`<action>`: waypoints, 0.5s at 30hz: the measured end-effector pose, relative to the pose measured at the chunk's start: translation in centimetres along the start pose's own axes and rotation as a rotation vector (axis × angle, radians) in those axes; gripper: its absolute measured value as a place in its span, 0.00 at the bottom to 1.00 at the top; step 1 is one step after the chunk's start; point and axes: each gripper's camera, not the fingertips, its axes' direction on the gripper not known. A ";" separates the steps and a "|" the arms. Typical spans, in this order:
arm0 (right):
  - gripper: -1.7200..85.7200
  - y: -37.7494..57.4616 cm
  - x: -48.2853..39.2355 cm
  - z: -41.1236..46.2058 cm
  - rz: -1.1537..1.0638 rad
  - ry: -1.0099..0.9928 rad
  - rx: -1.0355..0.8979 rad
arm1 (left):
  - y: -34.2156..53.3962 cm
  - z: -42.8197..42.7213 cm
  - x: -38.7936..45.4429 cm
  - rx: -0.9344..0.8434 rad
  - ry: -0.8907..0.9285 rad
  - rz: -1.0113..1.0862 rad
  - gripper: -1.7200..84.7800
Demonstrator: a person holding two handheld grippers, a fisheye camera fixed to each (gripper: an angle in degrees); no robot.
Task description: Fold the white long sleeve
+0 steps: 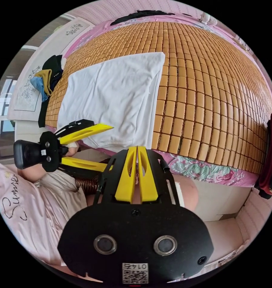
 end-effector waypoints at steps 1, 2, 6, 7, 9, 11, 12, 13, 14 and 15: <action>0.04 0.6 1.1 -0.2 0.018 -0.021 0.014 | -1.0 1.0 0.6 -0.018 0.007 0.011 0.22; 0.05 0.9 1.6 -0.4 0.034 -0.024 0.022 | -2.0 1.8 1.2 -0.040 0.013 0.025 0.22; 0.11 2.0 4.1 1.0 0.061 0.002 -0.034 | -4.2 3.6 3.8 -0.131 -0.079 0.143 0.21; 0.12 2.0 4.5 2.0 0.052 0.002 -0.072 | -4.9 4.4 5.2 -0.195 -0.139 0.230 0.21; 0.11 1.9 4.9 3.6 0.032 0.014 -0.140 | -5.9 5.4 7.9 -0.289 -0.235 0.429 0.21; 0.10 2.0 5.1 4.8 0.004 0.018 -0.188 | -6.8 6.8 11.6 -0.381 -0.333 0.674 0.21; 0.08 2.2 5.3 5.3 -0.015 0.017 -0.202 | -6.9 7.1 12.5 -0.397 -0.356 0.729 0.21; 0.06 2.5 5.7 5.5 -0.026 0.010 -0.203 | -7.2 7.8 14.0 -0.433 -0.393 0.813 0.21; 0.06 2.7 5.9 5.5 -0.028 0.002 -0.199 | -7.6 8.3 15.0 -0.471 -0.414 0.859 0.21; 0.05 3.2 6.6 5.3 -0.026 -0.025 -0.181 | -7.9 8.5 15.4 -0.486 -0.419 0.872 0.21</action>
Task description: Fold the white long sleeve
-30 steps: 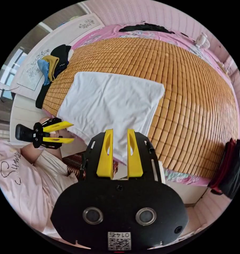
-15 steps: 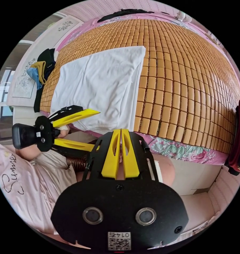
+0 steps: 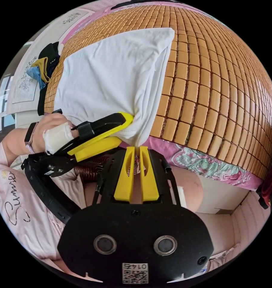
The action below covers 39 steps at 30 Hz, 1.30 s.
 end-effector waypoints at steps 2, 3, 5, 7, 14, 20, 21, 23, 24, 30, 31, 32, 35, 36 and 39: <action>0.04 1.0 1.1 -0.6 -0.005 -0.064 0.046 | -1.3 -0.3 -0.4 -0.038 0.028 0.013 0.21; 0.04 1.8 1.8 -1.0 -0.006 -0.119 0.082 | -1.6 -0.3 -0.5 -0.044 0.036 0.010 0.21; 0.04 3.0 2.9 -1.6 -0.018 -0.221 0.135 | -2.2 -0.6 -0.6 -0.057 0.044 0.007 0.21; 0.03 4.2 3.8 -1.5 -0.036 -0.263 0.158 | -2.3 -0.8 -0.5 -0.059 0.039 -0.003 0.20; 0.05 6.9 6.8 -0.7 -0.040 -0.353 0.219 | 0.4 -2.6 -0.6 0.018 0.067 -0.095 0.07; 0.17 5.7 11.1 -0.8 0.137 -0.302 0.490 | 4.7 -3.2 -0.3 0.061 -0.019 -0.149 0.03; 0.18 4.7 11.6 -0.6 0.159 -0.277 0.544 | 5.2 -3.3 -0.2 0.066 -0.024 -0.155 0.03; 0.19 2.9 12.5 0.0 0.194 -0.292 0.600 | 7.3 -3.7 -0.4 0.092 -0.017 -0.197 0.03; 0.19 1.7 13.1 0.4 0.207 -0.307 0.643 | 7.9 -3.9 -0.5 0.100 -0.009 -0.211 0.03; 0.05 -2.3 15.4 1.8 0.255 -0.428 0.649 | 14.4 -4.0 -1.6 0.197 0.103 -0.409 0.02; 0.04 -1.9 15.8 1.5 0.248 -0.458 0.672 | 15.9 -3.9 -1.9 0.217 0.112 -0.467 0.02; 0.04 -1.5 16.1 1.1 0.246 -0.464 0.693 | 17.4 -3.9 -2.2 0.247 0.117 -0.520 0.02; 0.03 1.6 16.6 -2.7 0.208 -0.448 0.796 | 21.1 -4.5 -3.0 0.368 0.115 -0.661 0.03; 0.03 3.0 16.3 -4.7 0.189 -0.399 0.823 | 21.9 -4.7 -3.3 0.402 0.120 -0.693 0.03; 0.02 5.7 15.1 -9.8 0.138 -0.291 0.876 | 25.7 -5.7 -4.3 0.563 0.125 -0.849 0.03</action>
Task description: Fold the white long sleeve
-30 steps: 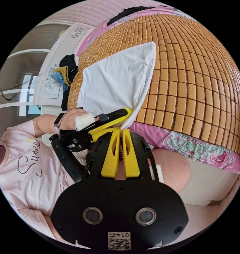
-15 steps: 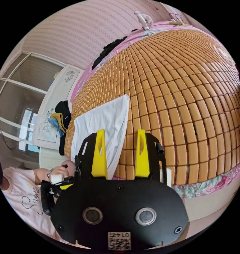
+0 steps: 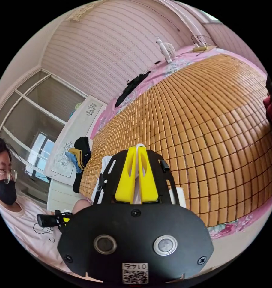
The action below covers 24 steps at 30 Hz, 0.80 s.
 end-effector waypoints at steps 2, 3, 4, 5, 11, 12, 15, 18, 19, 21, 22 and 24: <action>0.02 -1.3 -2.1 -1.8 -0.046 0.020 0.013 | 1.5 -1.9 -2.6 0.098 0.023 -0.129 0.02; 0.03 -2.2 -3.9 -2.1 -0.086 0.024 0.006 | 2.0 -2.3 -3.3 0.116 0.031 -0.164 0.02; 0.03 -3.2 -5.8 -1.5 -0.129 0.024 -0.017 | 3.2 -3.1 -4.9 0.139 0.049 -0.235 0.03; 0.03 -3.7 -6.9 -0.9 -0.152 0.023 -0.033 | 4.8 -3.8 -6.5 0.147 0.059 -0.305 0.03; 0.07 -6.4 -14.7 12.9 -0.223 0.012 -0.237 | 14.7 -5.3 -13.2 -0.034 -0.004 -0.515 0.08; 0.08 -6.4 -15.0 15.4 -0.210 0.000 -0.261 | 15.8 -5.2 -13.8 -0.079 -0.016 -0.538 0.08; 0.09 -6.7 -15.5 18.5 -0.232 0.019 -0.271 | 21.2 -5.3 -16.7 -0.240 -0.058 -0.690 0.09; 0.10 -7.6 -16.1 19.5 -0.292 0.056 -0.291 | 24.7 -7.0 -18.6 -0.244 -0.065 -0.779 0.09; 0.10 -8.1 -16.4 19.9 -0.322 0.085 -0.301 | 25.5 -7.4 -19.3 -0.245 -0.070 -0.805 0.09; 0.11 -8.9 -16.8 20.9 -0.361 0.155 -0.346 | 26.2 -7.5 -20.2 -0.240 -0.078 -0.835 0.10; 0.10 -9.4 -16.9 22.1 -0.379 0.209 -0.415 | 26.5 -7.3 -20.7 -0.233 -0.079 -0.850 0.11; 0.10 -9.9 -17.0 24.0 -0.384 0.232 -0.524 | 26.8 -6.4 -21.4 -0.236 -0.066 -0.860 0.12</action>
